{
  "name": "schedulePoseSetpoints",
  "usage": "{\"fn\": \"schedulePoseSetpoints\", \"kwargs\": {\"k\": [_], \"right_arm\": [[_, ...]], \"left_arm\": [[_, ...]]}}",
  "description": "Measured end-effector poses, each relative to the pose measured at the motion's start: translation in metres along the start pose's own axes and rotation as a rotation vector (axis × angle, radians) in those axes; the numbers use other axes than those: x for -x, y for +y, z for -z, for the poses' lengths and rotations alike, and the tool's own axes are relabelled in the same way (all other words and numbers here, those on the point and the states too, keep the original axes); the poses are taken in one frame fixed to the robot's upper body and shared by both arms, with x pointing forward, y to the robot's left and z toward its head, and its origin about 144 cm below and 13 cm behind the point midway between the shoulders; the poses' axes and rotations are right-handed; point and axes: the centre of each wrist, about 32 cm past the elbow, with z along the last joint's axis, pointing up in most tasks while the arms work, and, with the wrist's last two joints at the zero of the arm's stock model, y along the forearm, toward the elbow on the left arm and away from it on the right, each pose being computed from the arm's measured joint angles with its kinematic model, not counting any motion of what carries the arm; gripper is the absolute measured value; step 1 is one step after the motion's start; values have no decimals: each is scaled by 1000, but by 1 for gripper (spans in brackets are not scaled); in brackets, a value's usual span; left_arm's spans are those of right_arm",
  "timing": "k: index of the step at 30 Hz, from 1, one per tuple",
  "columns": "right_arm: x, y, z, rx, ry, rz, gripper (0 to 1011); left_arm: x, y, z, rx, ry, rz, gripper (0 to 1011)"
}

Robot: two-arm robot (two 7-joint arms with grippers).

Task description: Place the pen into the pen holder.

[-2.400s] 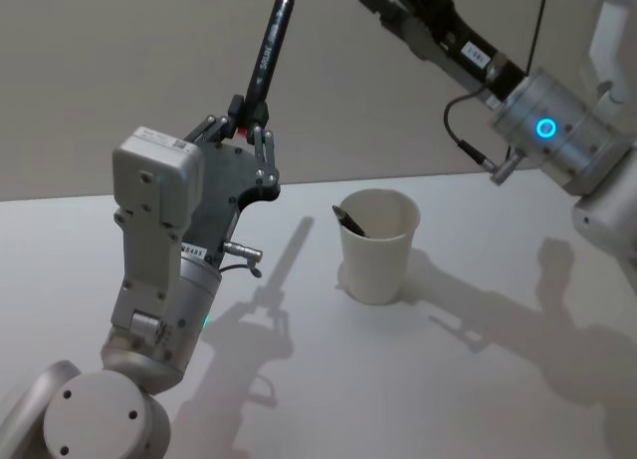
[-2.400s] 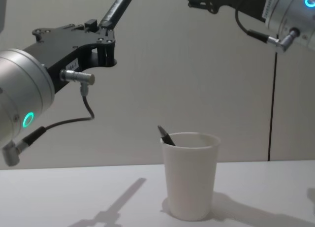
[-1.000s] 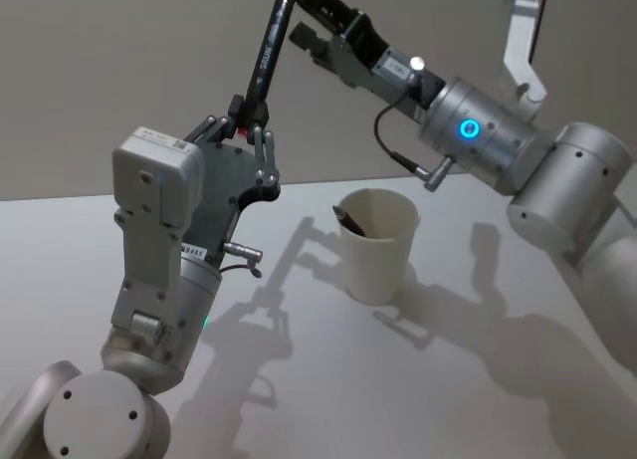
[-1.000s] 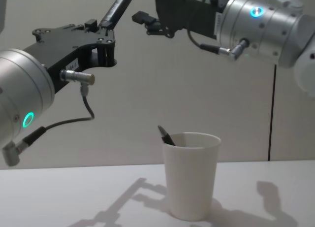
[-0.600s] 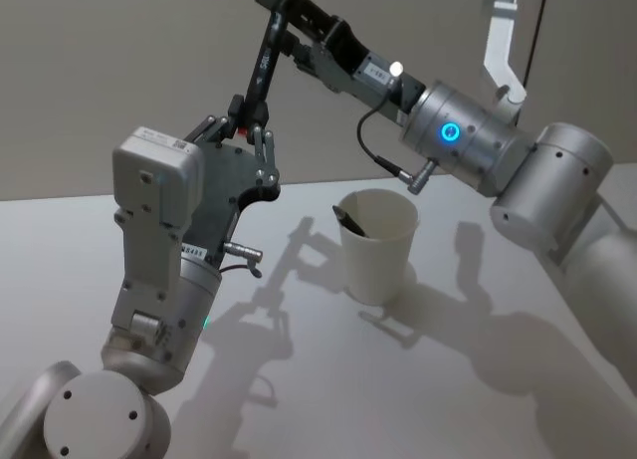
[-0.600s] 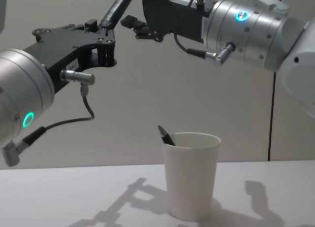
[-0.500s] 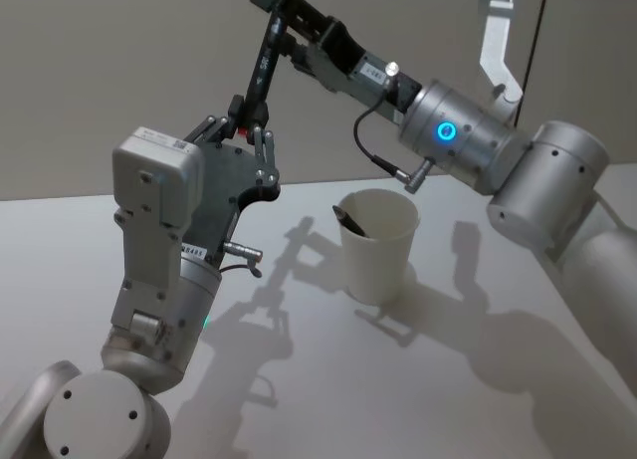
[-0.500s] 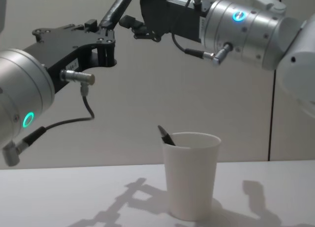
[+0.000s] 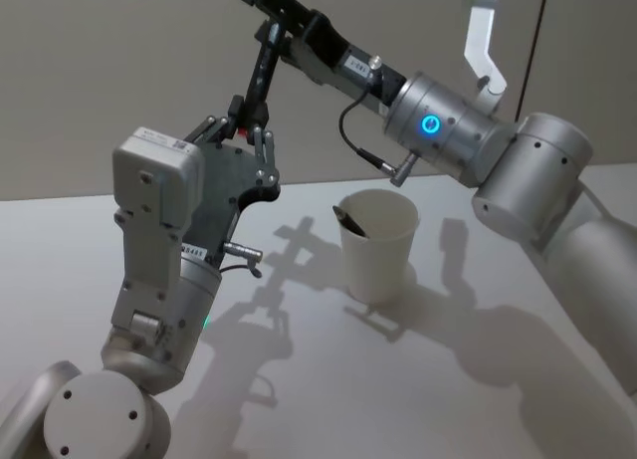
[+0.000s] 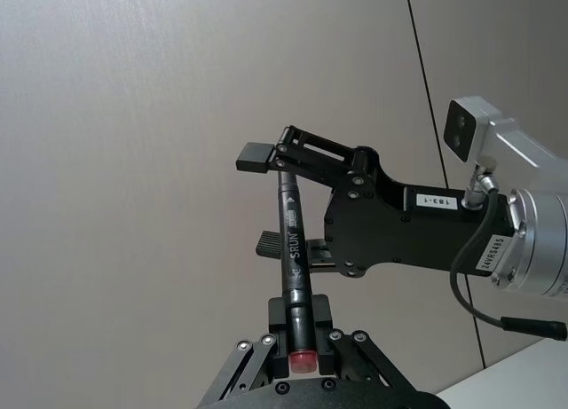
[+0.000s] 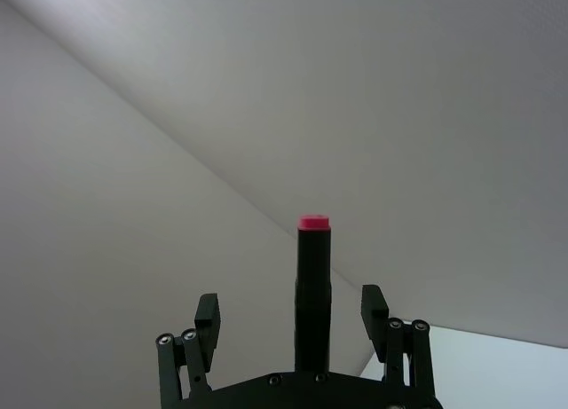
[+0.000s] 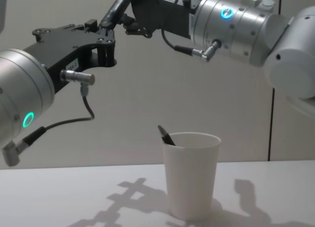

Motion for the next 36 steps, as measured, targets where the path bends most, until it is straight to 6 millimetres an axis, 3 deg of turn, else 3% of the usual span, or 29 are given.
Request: {"fn": "schedulePoseSetpoints", "kwargs": {"k": [13, 36], "right_arm": [[0, 3, 0, -1, -7, -4, 1002], [-1, -12, -1, -16, 9, 11, 1001]], "left_arm": [[0, 0, 0, 0, 0, 0, 159], [0, 0, 0, 0, 0, 0, 160]]}}
